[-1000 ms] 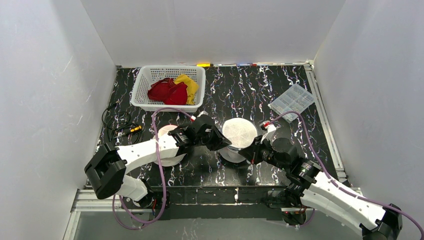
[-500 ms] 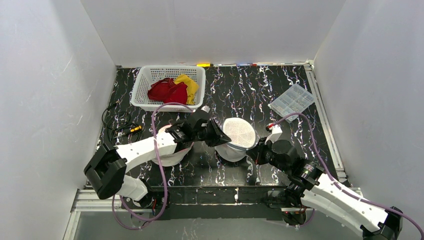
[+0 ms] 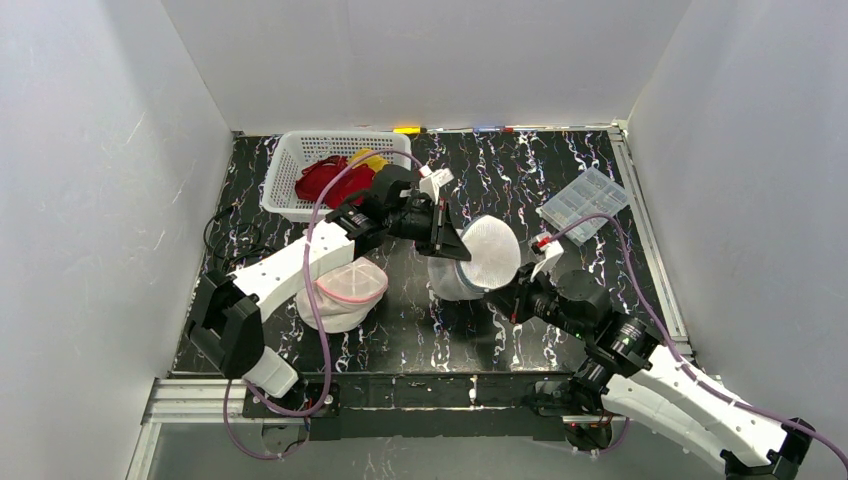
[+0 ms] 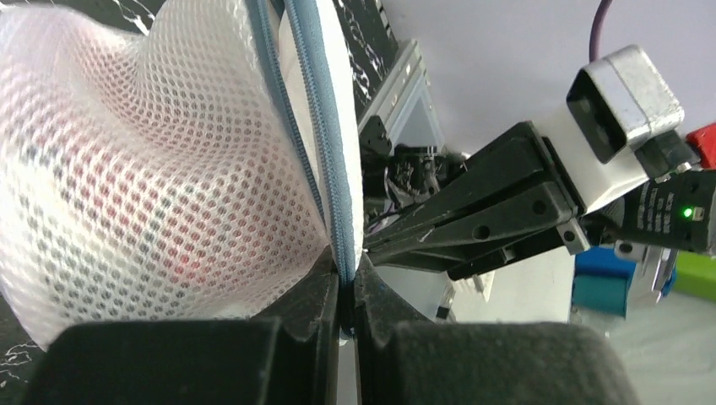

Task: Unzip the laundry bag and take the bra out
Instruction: Unzip the laundry bag at the center of the board.

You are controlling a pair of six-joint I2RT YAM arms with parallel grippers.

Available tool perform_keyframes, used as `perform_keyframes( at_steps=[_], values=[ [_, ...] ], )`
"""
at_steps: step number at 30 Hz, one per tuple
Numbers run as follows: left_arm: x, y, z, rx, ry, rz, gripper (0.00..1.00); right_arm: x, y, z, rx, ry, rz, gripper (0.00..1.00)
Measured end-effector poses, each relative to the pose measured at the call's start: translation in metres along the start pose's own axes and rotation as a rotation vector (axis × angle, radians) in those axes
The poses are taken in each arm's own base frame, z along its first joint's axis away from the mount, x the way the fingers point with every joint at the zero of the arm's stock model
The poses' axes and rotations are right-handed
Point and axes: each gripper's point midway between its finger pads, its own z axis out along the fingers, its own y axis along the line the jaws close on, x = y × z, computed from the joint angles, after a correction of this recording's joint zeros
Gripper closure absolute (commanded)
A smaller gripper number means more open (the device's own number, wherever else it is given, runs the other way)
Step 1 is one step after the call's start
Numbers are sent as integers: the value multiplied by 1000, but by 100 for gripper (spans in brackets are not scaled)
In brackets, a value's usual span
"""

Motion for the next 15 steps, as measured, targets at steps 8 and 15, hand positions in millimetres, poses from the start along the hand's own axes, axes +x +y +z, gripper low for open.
perform_keyframes(
  at_steps=[8, 15],
  values=[
    [31, 64, 21, -48, 87, -70, 100, 24, -6, 6, -4, 69, 11, 99],
    [44, 92, 26, -131, 90, -127, 45, 37, -11, 12, 2, 96, 27, 99]
  ],
)
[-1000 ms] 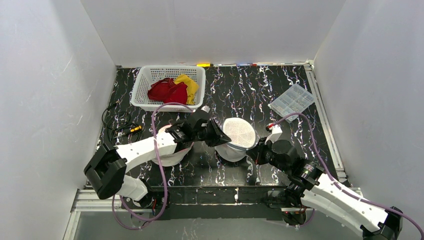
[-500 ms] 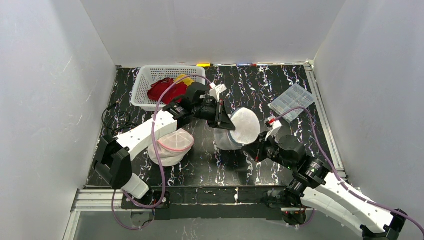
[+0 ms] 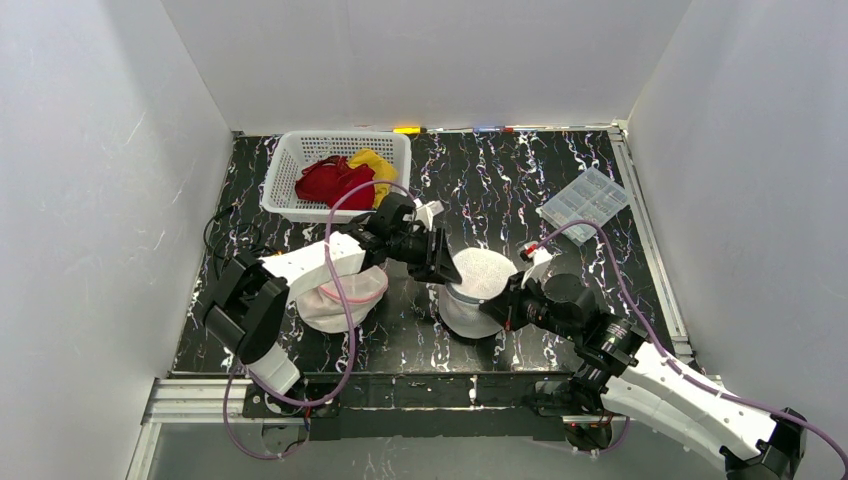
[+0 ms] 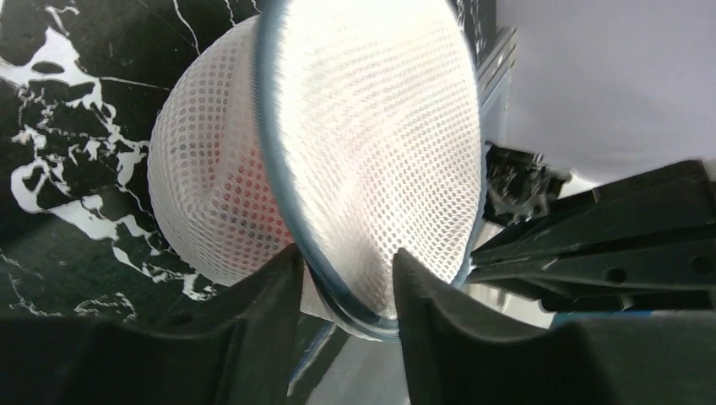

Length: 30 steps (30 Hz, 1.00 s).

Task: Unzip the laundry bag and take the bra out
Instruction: Unzip the laundry bag at the center of the board.

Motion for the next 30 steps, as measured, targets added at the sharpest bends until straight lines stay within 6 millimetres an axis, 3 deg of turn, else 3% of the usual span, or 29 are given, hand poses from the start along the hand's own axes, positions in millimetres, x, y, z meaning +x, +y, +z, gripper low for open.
perform_keyframes(
  at_steps=[4, 8, 13, 19, 22, 27, 30],
  values=[
    [-6, -6, -11, -25, -54, -9, 20, -4, 3, 1, -10, -16, 0, 99],
    [1, -9, -32, -72, -116, -50, 2, -5, 4, 2, -15, -20, 0, 99],
    [25, -3, -57, -134, -208, -190, 1, -7, 6, 5, -22, -26, 1, 99],
    [64, 10, -49, -161, -260, -433, 1, -4, 10, 12, -44, -13, -2, 99],
    [57, -4, -45, -157, -301, -471, 3, -1, 10, 14, -49, 0, -3, 99],
    [23, -33, -44, -107, -401, -511, 12, -2, 14, 14, -63, -5, -7, 99],
    [14, -35, -36, -109, -417, -532, 18, -1, 15, 14, -66, -2, -8, 99]
  ],
)
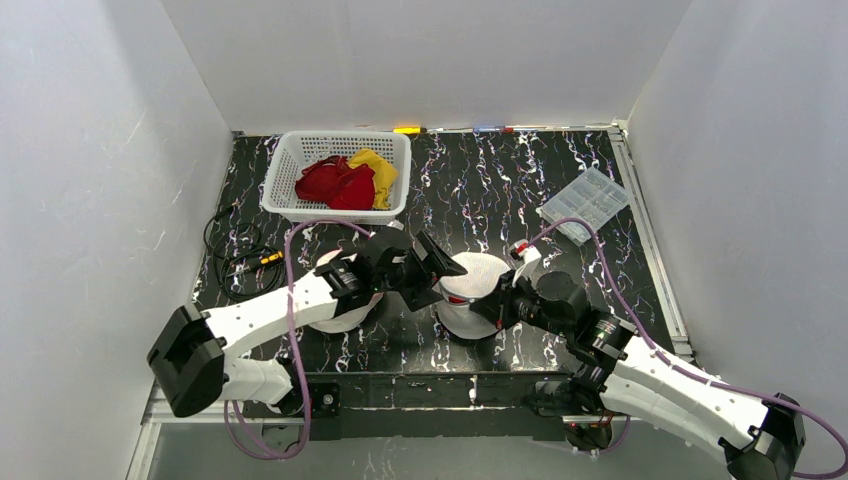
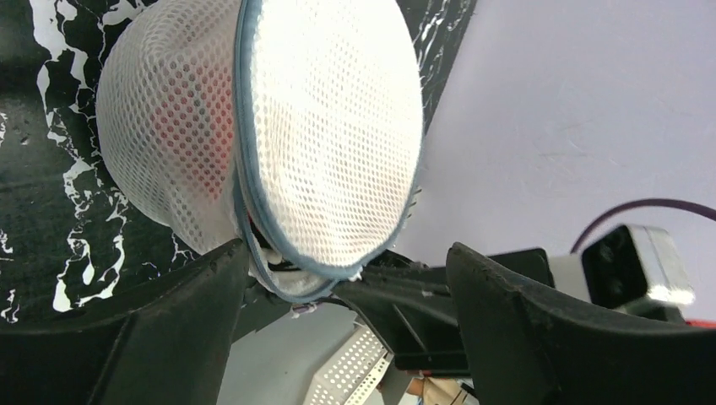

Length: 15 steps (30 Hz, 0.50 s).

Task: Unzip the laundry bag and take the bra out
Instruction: Unzip the laundry bag at the center of the board.

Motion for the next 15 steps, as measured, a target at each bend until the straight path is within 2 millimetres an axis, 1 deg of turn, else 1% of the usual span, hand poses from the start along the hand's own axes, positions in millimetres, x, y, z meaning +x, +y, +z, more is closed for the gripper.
perform_keyframes(
  at_steps=[4, 6, 9, 15],
  values=[
    [4, 10, 15, -44, 15, -13, 23, 1, 2, 0, -6, 4, -3, 99],
    [6, 14, 19, -59, 20, -15, 29, 1, 2, 0, -8, 4, -4, 99],
    [7, 15, 21, -61, 26, -19, 45, 1, 3, -1, -10, 3, -6, 99],
    [7, 13, 24, -47, 27, -13, 87, 0, 2, -4, -2, -10, -8, 99]
  ],
)
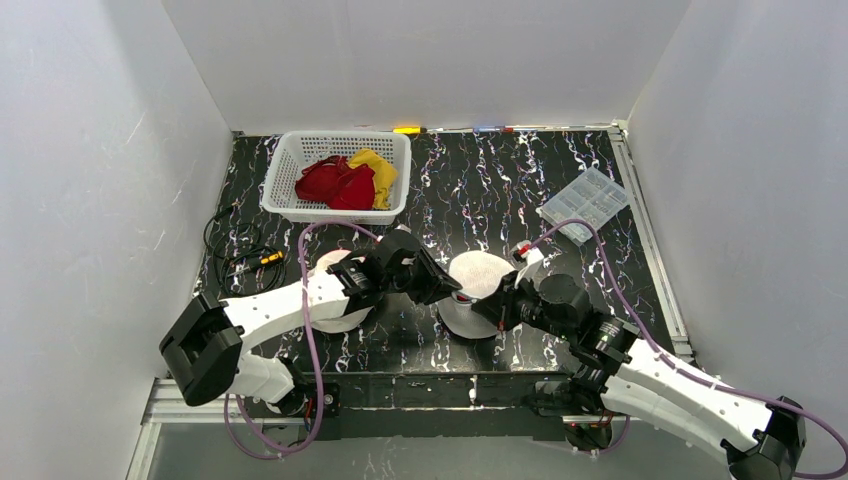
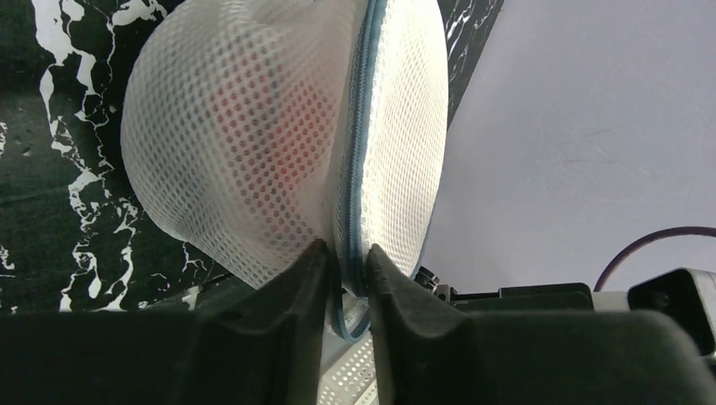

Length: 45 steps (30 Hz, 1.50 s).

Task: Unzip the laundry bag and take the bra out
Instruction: Unzip the laundry bag at the center of the board.

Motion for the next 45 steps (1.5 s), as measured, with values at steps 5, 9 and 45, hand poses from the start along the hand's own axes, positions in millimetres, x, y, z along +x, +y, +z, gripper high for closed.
perform_keyframes(
  at_steps=[5, 9, 45],
  values=[
    [0, 3, 3, -7, 0, 19, 100, 0, -6, -4, 35, -2, -4, 99],
    [0, 5, 3, -10, -4, 42, 100, -1, -9, -9, 70, 11, -8, 99],
    [-55, -7, -10, 57, 196, 384, 14, -15, -24, -17, 203, -23, 48, 99]
  ],
)
